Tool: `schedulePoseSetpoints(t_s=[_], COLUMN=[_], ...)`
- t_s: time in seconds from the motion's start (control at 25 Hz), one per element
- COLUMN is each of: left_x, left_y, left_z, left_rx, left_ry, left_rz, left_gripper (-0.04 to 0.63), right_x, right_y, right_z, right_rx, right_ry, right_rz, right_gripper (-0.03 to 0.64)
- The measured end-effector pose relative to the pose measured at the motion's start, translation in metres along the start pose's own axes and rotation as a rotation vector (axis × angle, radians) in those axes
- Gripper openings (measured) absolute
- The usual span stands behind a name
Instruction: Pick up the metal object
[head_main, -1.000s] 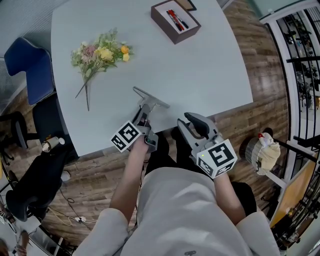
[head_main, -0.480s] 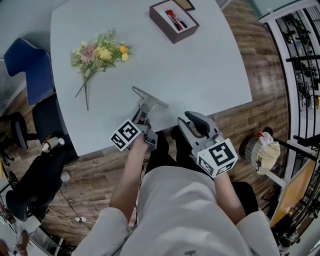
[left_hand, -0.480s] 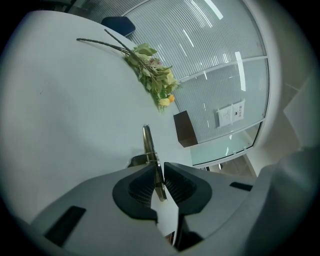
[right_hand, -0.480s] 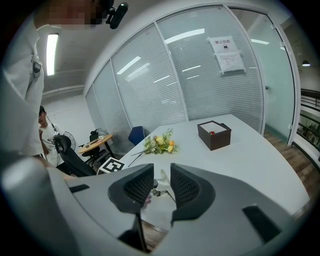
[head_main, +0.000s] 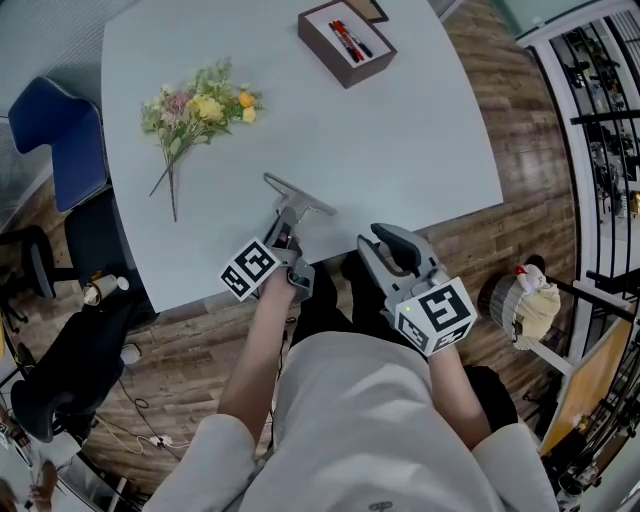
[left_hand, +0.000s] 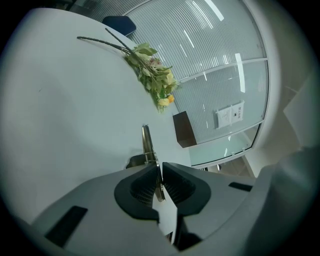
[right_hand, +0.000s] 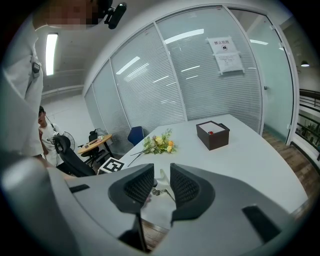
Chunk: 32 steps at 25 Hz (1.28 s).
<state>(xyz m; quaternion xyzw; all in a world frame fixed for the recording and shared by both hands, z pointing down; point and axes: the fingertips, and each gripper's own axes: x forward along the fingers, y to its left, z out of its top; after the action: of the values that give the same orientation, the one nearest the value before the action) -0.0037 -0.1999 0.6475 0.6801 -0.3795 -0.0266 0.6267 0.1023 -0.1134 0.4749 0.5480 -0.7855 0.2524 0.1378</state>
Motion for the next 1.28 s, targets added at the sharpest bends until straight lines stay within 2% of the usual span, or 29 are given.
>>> schedulePoseSetpoints(t_s=[0.6,0.84,1.28], left_x=[-0.006,-0.005,-0.004], left_y=[-0.001,-0.013,-0.045], left_z=[-0.006,-0.010,-0.014], left_rx=[-0.023,0.052,0.136], left_ry=[0.020,0.047,0.063], left_rz=[-0.038,-0.058,-0.101], left_gripper=[0.028,0.025,0.025], right_x=[-0.004,-0.005,-0.011], right_y=[0.003,0.003,-0.003], right_z=[0.002,0.004,0.014], right_rx=[-0.007,-0.007,-0.017], right_ry=[-0.004,-0.015,-0.051], right_rz=[-0.002,0.002,0.002], right_gripper=[0.101,0.100,0.098])
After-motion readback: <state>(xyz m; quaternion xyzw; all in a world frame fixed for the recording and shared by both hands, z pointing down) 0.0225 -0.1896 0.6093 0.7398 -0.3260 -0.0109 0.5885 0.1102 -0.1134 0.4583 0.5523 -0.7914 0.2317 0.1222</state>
